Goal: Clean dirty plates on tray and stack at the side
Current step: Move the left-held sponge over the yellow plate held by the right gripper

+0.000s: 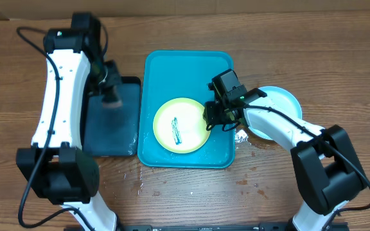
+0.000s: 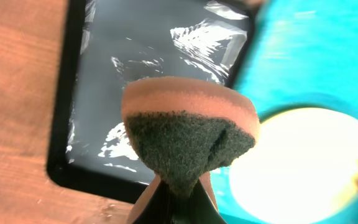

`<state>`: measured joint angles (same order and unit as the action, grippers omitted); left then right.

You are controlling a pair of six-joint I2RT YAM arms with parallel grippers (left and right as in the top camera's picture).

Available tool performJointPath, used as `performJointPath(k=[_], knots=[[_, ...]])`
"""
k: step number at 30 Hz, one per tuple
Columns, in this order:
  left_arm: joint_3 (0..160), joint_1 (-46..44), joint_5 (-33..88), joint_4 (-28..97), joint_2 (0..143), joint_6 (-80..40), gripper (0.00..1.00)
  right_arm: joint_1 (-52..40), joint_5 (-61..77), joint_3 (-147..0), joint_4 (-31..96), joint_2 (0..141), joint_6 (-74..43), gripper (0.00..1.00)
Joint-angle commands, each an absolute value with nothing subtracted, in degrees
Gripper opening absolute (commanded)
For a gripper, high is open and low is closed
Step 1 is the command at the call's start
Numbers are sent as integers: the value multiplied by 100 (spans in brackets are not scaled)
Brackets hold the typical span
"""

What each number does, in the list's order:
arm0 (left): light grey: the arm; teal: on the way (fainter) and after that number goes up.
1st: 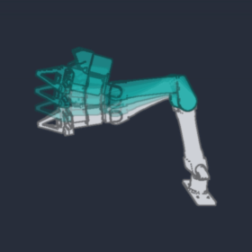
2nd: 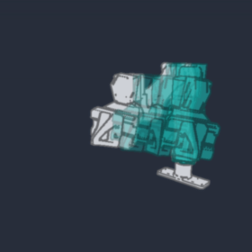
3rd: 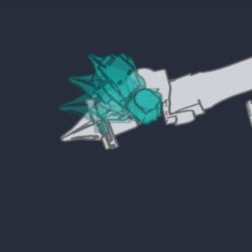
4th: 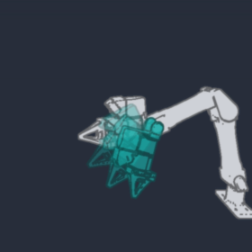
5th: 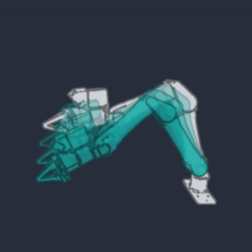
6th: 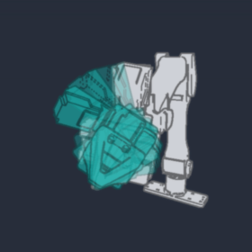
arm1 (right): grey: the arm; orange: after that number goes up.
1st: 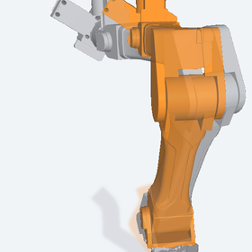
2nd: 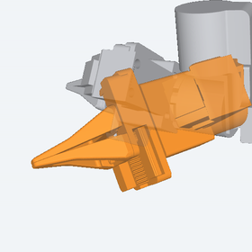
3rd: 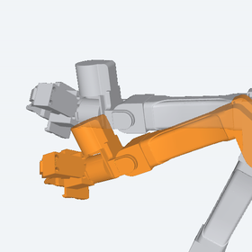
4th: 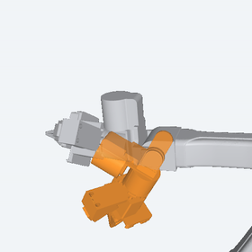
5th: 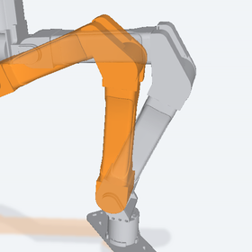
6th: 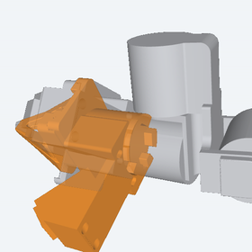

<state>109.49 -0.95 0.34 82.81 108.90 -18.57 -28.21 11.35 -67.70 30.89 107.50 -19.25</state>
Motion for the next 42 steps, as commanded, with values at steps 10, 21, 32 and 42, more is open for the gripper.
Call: performJointPath(k=[10,21,32,42], knots=[[10836,-1693,578,7883,10661,-1914,4,-2858,1050,-6761,3111,11168,-2696,4],[8197,-2480,1087,5304,10661,-3087,4,-2864,851,-6761,3330,11168,-3133,4],[6991,-2379,244,3618,11153,-2759,4,-2864,864,-6761,3369,11168,-3133,4],[7046,-2169,-2075,4563,11651,-1898,4,-2864,867,-6761,3406,11168,-3133,4]])
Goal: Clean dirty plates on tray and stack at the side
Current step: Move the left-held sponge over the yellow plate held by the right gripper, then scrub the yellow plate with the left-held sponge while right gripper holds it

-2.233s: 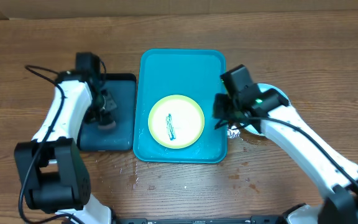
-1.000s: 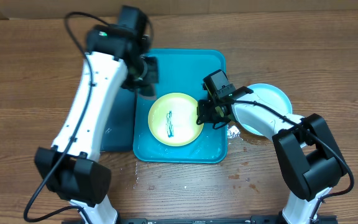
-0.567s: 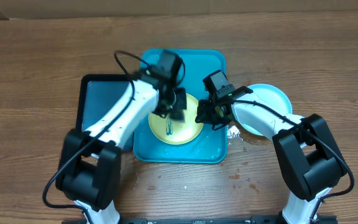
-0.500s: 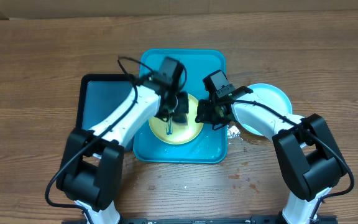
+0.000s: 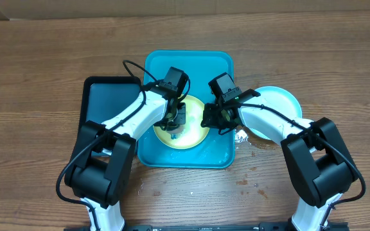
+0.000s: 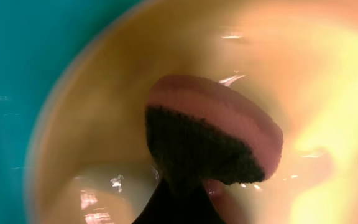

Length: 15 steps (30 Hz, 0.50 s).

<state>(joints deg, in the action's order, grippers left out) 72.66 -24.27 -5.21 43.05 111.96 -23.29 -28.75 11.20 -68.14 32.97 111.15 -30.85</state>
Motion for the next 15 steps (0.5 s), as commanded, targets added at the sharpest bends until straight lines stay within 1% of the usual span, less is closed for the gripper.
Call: performJointPath(k=[1,3,5,7,9,11,12,15], knots=[[7105,-2137,-2163,4657,11649,-1879,4,-2864,867,-6761,3406,11168,-3133,4],[7277,-2075,-2069,4821,11649,-1883,4,-2864,867,-6761,3404,11168,-3133,4],[7435,-2049,-1459,4816,11649,-1879,4,-2864,864,-6761,3400,11168,-3133,4],[7524,-2049,-388,4687,11649,-1881,4,-2864,864,-6761,3402,11168,-3133,4],[7511,-2064,1063,4383,11660,-1883,4,-2864,864,-6761,3404,11168,-3133,4],[7432,-2137,2335,3938,11712,-1973,4,-2864,864,-6761,3402,11168,-3133,4],[7363,-2281,3173,3489,11810,-2143,4,-2864,862,-6761,3402,11168,-3133,4],[7360,-2565,3579,3295,12046,-2265,4,-2864,864,-6761,3402,11168,-3133,4]])
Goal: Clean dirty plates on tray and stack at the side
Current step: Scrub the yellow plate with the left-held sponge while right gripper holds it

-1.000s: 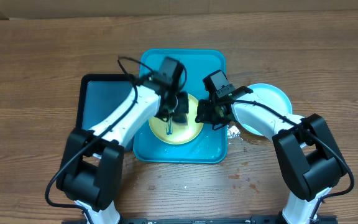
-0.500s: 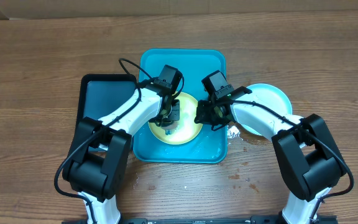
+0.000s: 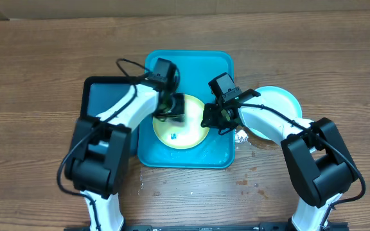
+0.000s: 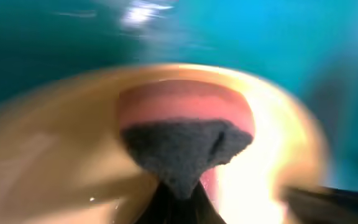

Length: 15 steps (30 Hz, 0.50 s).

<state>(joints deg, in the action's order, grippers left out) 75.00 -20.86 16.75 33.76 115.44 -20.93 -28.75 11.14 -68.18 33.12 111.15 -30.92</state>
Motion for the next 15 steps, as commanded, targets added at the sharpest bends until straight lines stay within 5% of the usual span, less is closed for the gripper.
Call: performJointPath(k=[1,9,15], knots=[[7360,-2635,3675,3334,12108,-2276,4,-2864,864,-6761,3404,11168,-3133,4],[7389,-2526,3428,4215,12193,-2296,4,-2864,864,-6761,3415,11168,-3133,4],[7417,-2134,1273,5408,12191,-2366,4,-2864,862,-6761,3413,11168,-3133,4]])
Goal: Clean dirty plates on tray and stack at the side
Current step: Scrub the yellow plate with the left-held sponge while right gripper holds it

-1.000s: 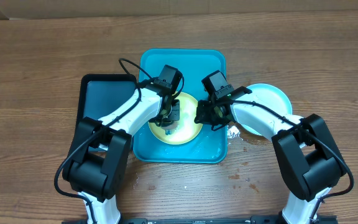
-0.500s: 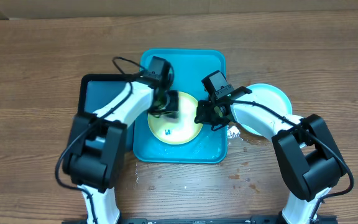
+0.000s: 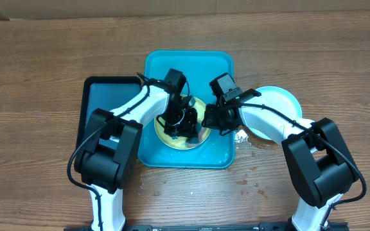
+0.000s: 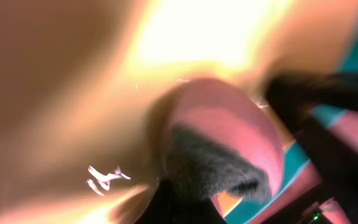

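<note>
A yellow plate (image 3: 167, 137) lies in the teal tray (image 3: 191, 64), largely hidden by my left gripper (image 3: 181, 122). That gripper is shut on a pink sponge (image 4: 229, 134) with a dark scouring face, pressed onto the wet yellow plate (image 4: 67, 87). My right gripper (image 3: 211, 117) is shut on the plate's right rim; its dark fingers (image 4: 328, 118) show beside the sponge. A light blue plate (image 3: 281, 102) sits on the table right of the tray.
A black tray (image 3: 101, 128) lined with wet film lies left of the teal tray. Water spots (image 3: 246, 140) mark the wooden table by the teal tray's front right corner. Both arms crowd over the tray's middle.
My left gripper with the sponge has shifted from the plate's upper left part to its middle, close to the right gripper. The small blue mark seen then is now under the gripper.
First the sponge hung over the black tray and the plate bore a long blue-green streak, with the right gripper at its rim. Then the sponge was on the plate's middle, then on its upper left with only a small mark showing, and now on the middle again.
</note>
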`<state>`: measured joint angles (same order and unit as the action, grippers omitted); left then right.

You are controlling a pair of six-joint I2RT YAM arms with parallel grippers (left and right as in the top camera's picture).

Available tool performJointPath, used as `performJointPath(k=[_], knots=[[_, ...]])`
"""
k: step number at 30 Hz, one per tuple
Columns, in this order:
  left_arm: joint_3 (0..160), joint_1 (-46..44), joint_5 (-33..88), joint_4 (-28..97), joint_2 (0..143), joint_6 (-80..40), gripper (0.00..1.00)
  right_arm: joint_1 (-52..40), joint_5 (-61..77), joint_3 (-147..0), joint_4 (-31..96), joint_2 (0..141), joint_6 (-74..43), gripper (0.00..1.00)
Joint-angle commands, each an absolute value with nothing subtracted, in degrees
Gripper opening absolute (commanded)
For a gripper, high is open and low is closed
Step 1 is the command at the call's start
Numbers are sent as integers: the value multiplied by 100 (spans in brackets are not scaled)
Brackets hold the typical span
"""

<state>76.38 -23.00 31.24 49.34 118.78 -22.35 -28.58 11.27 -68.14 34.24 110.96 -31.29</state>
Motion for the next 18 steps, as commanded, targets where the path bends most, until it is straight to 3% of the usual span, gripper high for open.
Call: performJointPath(k=[1,8,18], knots=[[7417,-2106,755,5559,12191,-2451,4,-2864,862,-6761,3413,11168,-3133,4],[7491,-2058,-1586,6031,12169,-2971,5,-2864,862,-6761,3413,11168,-3133,4],[8654,-2064,-2611,6635,12169,-3216,4,-2864,862,-6761,3415,11168,-3109,4]])
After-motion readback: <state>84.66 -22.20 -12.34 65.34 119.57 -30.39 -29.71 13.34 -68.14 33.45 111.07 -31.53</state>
